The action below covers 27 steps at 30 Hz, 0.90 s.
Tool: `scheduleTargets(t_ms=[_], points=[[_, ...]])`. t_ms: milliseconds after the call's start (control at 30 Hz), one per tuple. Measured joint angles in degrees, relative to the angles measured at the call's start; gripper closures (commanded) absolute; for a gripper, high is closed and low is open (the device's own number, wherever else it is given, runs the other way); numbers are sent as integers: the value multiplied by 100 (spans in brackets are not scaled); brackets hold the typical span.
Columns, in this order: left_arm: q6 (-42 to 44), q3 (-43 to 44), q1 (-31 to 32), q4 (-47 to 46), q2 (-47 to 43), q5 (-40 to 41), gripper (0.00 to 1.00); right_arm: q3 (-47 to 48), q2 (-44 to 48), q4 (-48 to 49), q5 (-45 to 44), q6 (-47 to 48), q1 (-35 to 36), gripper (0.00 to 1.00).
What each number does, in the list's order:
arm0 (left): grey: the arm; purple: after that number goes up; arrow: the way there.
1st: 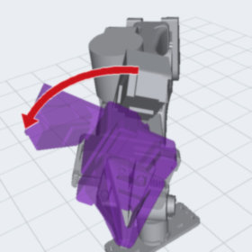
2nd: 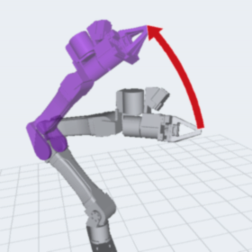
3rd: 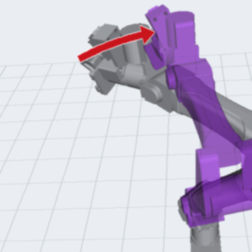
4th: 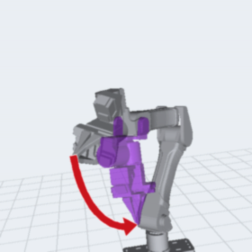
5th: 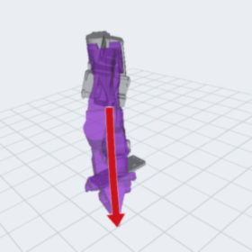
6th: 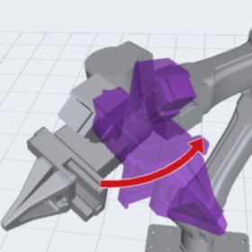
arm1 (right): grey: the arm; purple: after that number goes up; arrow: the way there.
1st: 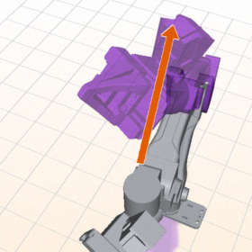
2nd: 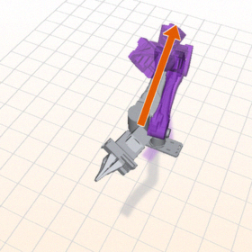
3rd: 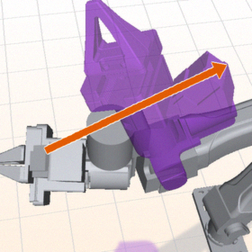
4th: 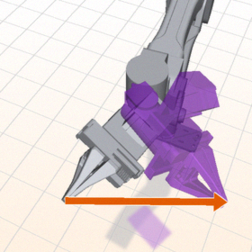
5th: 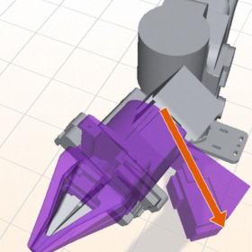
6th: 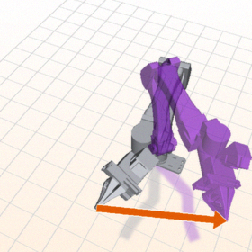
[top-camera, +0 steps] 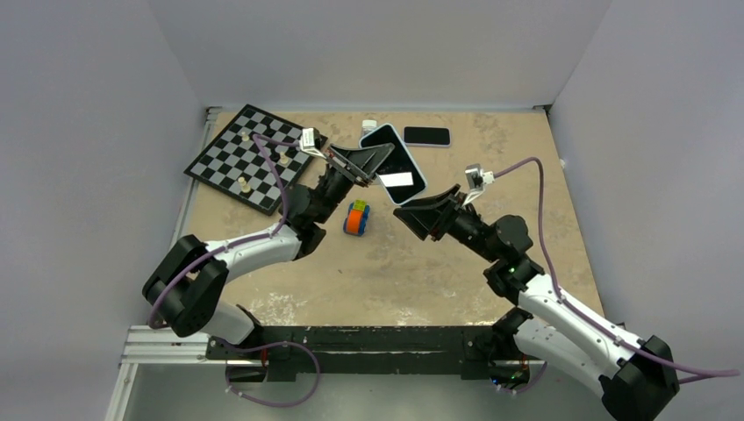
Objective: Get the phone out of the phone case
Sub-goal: Remove the phone case from the phone.
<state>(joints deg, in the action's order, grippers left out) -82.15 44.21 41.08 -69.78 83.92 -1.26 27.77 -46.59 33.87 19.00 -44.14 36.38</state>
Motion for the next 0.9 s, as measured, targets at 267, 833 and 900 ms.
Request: scheduleTargets(t_ms=[267, 833, 900], points=[[-284, -7, 50, -127, 61, 7, 100, 232, -103, -39, 22, 385, 9, 42], [-334, -96, 83, -153, 61, -48, 100, 590, -376, -66, -72, 767, 129, 51], [-334, -98, 83, -151, 59, -44, 100, 597, -382, -70, -155, 826, 170, 52]])
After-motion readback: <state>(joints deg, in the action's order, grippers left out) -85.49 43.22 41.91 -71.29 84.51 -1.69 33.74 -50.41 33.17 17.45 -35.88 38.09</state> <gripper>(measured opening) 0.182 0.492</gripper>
